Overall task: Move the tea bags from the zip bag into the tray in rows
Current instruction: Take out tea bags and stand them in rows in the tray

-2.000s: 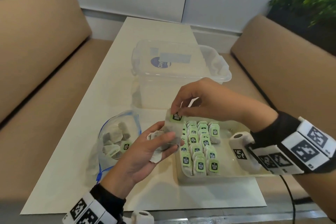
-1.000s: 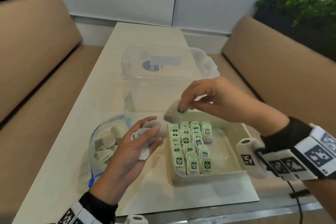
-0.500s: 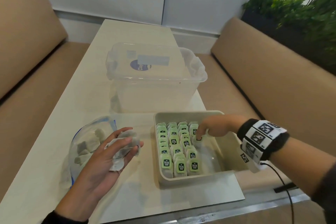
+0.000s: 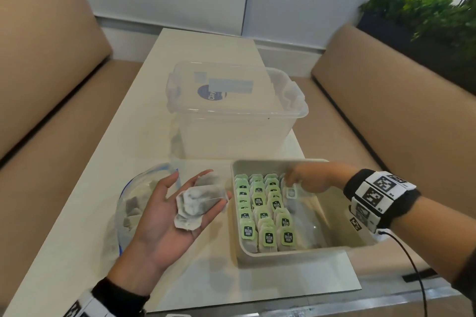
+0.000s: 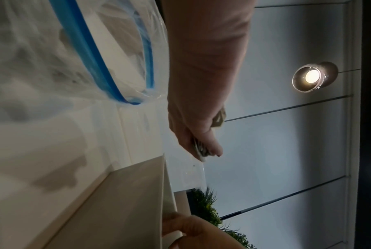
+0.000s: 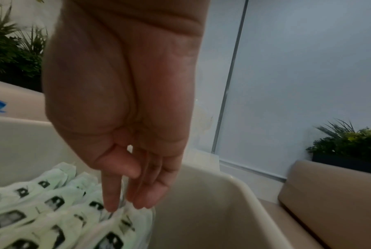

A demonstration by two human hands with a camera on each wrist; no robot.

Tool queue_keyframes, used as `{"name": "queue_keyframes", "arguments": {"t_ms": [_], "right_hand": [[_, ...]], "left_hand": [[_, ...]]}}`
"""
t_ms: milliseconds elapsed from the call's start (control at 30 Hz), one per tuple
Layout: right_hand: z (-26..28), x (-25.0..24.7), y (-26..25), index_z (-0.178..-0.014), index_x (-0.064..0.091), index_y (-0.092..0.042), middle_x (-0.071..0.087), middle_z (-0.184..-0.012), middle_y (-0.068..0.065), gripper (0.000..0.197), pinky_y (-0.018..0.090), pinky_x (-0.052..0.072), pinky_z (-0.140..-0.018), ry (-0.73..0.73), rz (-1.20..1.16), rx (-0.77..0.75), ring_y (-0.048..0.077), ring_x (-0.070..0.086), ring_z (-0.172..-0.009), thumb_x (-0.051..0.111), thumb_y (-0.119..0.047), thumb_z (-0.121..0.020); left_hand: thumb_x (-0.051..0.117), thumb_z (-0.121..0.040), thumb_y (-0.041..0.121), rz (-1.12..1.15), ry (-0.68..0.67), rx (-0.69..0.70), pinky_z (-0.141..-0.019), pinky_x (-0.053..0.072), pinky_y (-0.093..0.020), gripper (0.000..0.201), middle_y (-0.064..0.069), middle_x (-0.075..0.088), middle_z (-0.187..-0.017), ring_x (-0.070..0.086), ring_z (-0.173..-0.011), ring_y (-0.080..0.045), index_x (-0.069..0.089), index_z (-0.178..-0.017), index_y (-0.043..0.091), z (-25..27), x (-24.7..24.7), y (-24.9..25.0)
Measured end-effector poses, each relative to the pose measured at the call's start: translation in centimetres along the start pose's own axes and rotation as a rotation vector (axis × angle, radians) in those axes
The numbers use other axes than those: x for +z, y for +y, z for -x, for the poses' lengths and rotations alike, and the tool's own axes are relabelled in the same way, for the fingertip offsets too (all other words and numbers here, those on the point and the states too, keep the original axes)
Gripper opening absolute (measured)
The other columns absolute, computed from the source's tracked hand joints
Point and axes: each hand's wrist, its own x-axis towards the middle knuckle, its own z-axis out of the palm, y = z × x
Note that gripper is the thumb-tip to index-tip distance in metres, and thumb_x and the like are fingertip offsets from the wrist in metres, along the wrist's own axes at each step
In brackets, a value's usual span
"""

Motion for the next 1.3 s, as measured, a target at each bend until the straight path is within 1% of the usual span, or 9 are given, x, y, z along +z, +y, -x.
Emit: {"name": "queue_keyframes", "arguments": {"t_ms": [133, 233, 333, 467, 700, 867, 967, 1100, 1300], "right_hand": [[2.6, -3.2, -4.1, -0.120, 0.061, -0.019, 0.054, -0.121, 0.002, 0.037, 0.007, 0.039, -0.082, 0.388, -0.231, -0.150, 0.007, 0.056, -0.096, 0.050, -0.004, -0.088], [5.1, -5.7, -9.3, -0.113, 0.064, -0.019, 0.056, -0.101, -0.005, 0.025, 0.002, 0.038, -0.068, 0.670, -0.414, -0.447, -0.001, 0.055, -0.081, 0.061, -0.017, -0.089], [5.9, -6.7, -13.4, -0.115, 0.063, -0.022, 0.051, -0.097, -0.007, 0.032, 0.008, 0.040, -0.071, 0.606, -0.341, -0.529, 0.003, 0.051, -0.078, 0.065, -0.033, -0.086], [5.0, -6.9, -15.4, -0.105, 0.065, -0.019, 0.046, -0.083, -0.005, 0.019, 0.029, 0.044, -0.071, 0.533, -0.226, -0.501, 0.010, 0.047, -0.073, 0.063, -0.024, -0.087], [6.1, -8.1, -15.3, -0.089, 0.061, -0.014, 0.062, -0.061, 0.000, 0.012, 0.017, 0.043, -0.057, 0.406, -0.496, -0.599, 0.009, 0.054, -0.053, 0.059, -0.005, -0.082], [7.1, -9.4, -14.1, -0.079, 0.060, -0.016, 0.063, -0.058, -0.010, 0.005, 0.019, 0.045, -0.056, 0.331, -0.585, -0.545, 0.003, 0.055, -0.051, 0.065, -0.014, -0.076], [7.2, -10.0, -13.7, -0.078, 0.059, -0.018, 0.060, -0.059, -0.013, 0.015, 0.016, 0.045, -0.057, 0.357, -0.493, -0.484, 0.006, 0.059, -0.052, 0.074, -0.017, -0.075], [7.6, -11.0, -13.6, -0.086, 0.059, -0.021, 0.059, -0.079, -0.011, 0.014, 0.017, 0.049, -0.058, 0.336, -0.398, -0.428, 0.012, 0.068, -0.062, 0.066, -0.012, -0.079], [8.4, -11.8, -15.2, -0.095, 0.059, -0.025, 0.064, -0.076, -0.011, 0.020, 0.020, 0.048, -0.066, 0.427, -0.266, -0.472, 0.005, 0.059, -0.068, 0.062, -0.014, -0.078]], "left_hand": [[0.094, -0.035, 0.006, 0.019, -0.033, -0.040, -0.083, 0.051, -0.057, 0.086, -0.035, 0.055, -0.125, 0.055, -0.109, -0.057, 0.066, -0.116, 0.001, -0.4, 0.6, 0.3], [0.093, -0.037, 0.005, 0.024, -0.061, -0.060, -0.084, 0.050, -0.059, 0.079, -0.033, 0.057, -0.124, 0.056, -0.109, -0.055, 0.069, -0.112, 0.000, -0.8, 0.7, 0.1], [0.093, -0.041, 0.009, -0.006, -0.101, -0.061, -0.089, 0.048, -0.058, 0.073, -0.027, 0.061, -0.122, 0.062, -0.107, -0.044, 0.070, -0.109, -0.001, -1.0, 0.7, -0.4], [0.093, -0.039, 0.013, -0.041, -0.083, -0.060, -0.083, 0.055, -0.052, 0.063, -0.023, 0.066, -0.114, 0.066, -0.103, -0.034, 0.072, -0.096, -0.004, -1.0, 0.6, -0.8], [0.066, -0.068, 0.018, -0.086, 0.055, -0.042, -0.077, 0.056, -0.045, 0.036, -0.024, 0.067, -0.107, 0.067, -0.099, -0.040, 0.069, -0.095, -0.005, -0.3, 1.3, -1.2], [0.094, -0.036, 0.007, -0.047, 0.017, -0.075, -0.063, 0.061, -0.039, 0.071, -0.031, 0.059, -0.120, 0.066, -0.096, -0.043, 0.069, -0.102, -0.005, -0.3, 0.8, -1.1], [0.095, -0.027, 0.008, -0.138, 0.037, -0.046, -0.058, 0.060, -0.036, 0.068, -0.028, 0.065, -0.109, 0.067, -0.095, -0.044, 0.073, -0.091, -0.004, -0.2, 0.6, -1.4], [0.096, -0.030, 0.008, -0.313, -0.023, -0.041, -0.065, 0.060, -0.035, 0.063, -0.023, 0.069, -0.099, 0.067, -0.091, -0.046, 0.075, -0.089, 0.001, 0.1, 0.4, -2.5], [0.094, -0.041, 0.009, -0.363, -0.097, 0.027, -0.076, 0.059, -0.032, 0.072, -0.018, 0.069, -0.110, 0.069, -0.091, -0.038, 0.070, -0.108, 0.005, -0.1, 0.3, -3.0]]}}
